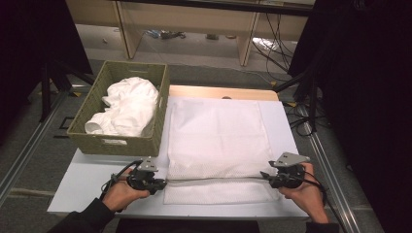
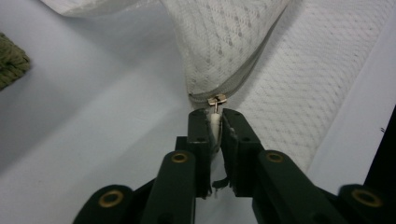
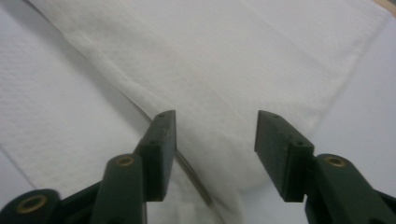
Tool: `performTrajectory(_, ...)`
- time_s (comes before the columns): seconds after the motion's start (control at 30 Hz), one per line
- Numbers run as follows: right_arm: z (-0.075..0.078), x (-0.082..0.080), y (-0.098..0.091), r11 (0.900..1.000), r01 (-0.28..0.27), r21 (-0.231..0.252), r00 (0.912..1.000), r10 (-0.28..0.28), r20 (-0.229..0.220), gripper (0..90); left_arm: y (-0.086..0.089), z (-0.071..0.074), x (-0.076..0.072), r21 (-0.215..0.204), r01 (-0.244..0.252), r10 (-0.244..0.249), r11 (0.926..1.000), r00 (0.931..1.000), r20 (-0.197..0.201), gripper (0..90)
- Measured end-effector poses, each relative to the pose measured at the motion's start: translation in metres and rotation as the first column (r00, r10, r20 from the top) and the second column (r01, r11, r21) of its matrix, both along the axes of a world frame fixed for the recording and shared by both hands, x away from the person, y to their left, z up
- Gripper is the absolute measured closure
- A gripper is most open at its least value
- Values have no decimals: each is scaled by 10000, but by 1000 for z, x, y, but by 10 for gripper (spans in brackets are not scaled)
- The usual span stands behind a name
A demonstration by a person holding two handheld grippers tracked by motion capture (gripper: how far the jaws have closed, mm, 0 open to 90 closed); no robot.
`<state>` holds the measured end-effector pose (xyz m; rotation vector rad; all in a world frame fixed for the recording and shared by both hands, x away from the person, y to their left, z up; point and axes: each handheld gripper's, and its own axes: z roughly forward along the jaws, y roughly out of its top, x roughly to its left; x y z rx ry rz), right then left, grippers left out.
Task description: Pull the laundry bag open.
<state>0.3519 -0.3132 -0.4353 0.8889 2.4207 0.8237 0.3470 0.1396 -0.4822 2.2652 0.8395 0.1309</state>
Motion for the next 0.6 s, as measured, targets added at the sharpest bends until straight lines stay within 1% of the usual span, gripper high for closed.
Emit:
performTrajectory(0.07, -1, -2, 11, 9987, -440, 245, 9990, 439, 66, 469, -1, 0, -1, 126, -129, 128, 9998, 9999, 48, 724)
performTrajectory(0.1, -2, -1, 17, 9966, -766, 293, 9969, 760, 202, 452, -1, 1, -1, 118, -160, 159, 9998, 9998, 108, 666)
performTrajectory(0.13, -3, -1, 23, 9950, -942, 336, 9954, 935, 222, 443, -1, 3, -3, 33, -309, 309, 9995, 9994, 120, 595)
performTrajectory(0.17, -4, -1, 30, 9937, -1062, 363, 9942, 1054, 227, 439, -2, 5, -4, 33, -464, 463, 9989, 9986, 274, 537)
performTrajectory(0.2, -5, 0, 35, 9912, -1287, 315, 9915, 1280, 222, 435, -1, 7, -5, -7, -453, 453, 9990, 9983, 356, 491)
performTrajectory(0.23, -6, 2, 40, 9858, -1666, 210, 9856, 1659, 322, 436, -2, 7, -7, -72, -633, 636, 9980, 9971, 410, 464)
performTrajectory(0.27, -8, 1, 46, 9848, -1710, 297, 9852, 1706, 181, 440, -2, 9, -9, -127, -741, 747, 9972, 9956, 571, 434)
performTrajectory(0.3, -9, 1, 50, 9829, -1828, 196, 9831, 1826, 116, 441, -2, 10, -11, -171, -899, 908, 9958, 9935, 690, 390)
performTrajectory(0.33, -10, 3, 54, 9797, -2005, 11, 9796, 2004, 159, 442, -1, 11, -12, -186, -839, 852, 9963, 9929, 832, 368)
performTrajectory(0.37, -12, 3, 58, 9784, -2061, 141, 9784, 2063, -105, 442, -1, 13, -14, -192, -898, 912, 9958, 9922, 848, 364)
performTrajectory(0.4, -13, 5, 60, 9753, -2207, 94, 9753, 2208, -106, 441, -2, 13, -16, -289, -1038, 1059, 9942, 9906, 866, 361)
performTrajectory(0.43, -16, 5, 63, 9749, -2223, 100, 9749, 2224, -128, 439, -2, 13, -16, -289, -1038, 1059, 9942, 9906, 866, 349)
performTrajectory(0.47, -18, 6, 66, 9738, -2274, 60, 9736, 2275, -206, 433, -1, 16, -18, -378, -1037, 1072, 9939, 9885, 1067, 336)
performTrajectory(0.5, -18, 5, 67, 9776, -2107, 41, 9773, 2107, -232, 428, -1, 16, -19, -399, -1099, 1136, 9931, 9876, 1081, 332)
performTrajectory(0.53, -19, 7, 68, 9736, -2280, -75, 9735, 2279, -203, 415, -1, 17, -20, -503, -1247, 1294, 9909, 9860, 1055, 329)
performTrajectory(0.57, -20, 8, 70, 9751, -2216, -34, 9749, 2215, -214, 407, -1, 17, -20, -588, -1236, 1295, 9906, 9856, 1084, 323)
performTrajectory(0.6, -20, 8, 71, 9745, -2237, -169, 9747, 2236, -62, 405, -1, 18, -22, -647, -1315, 1382, 9892, 9840, 1123, 320)
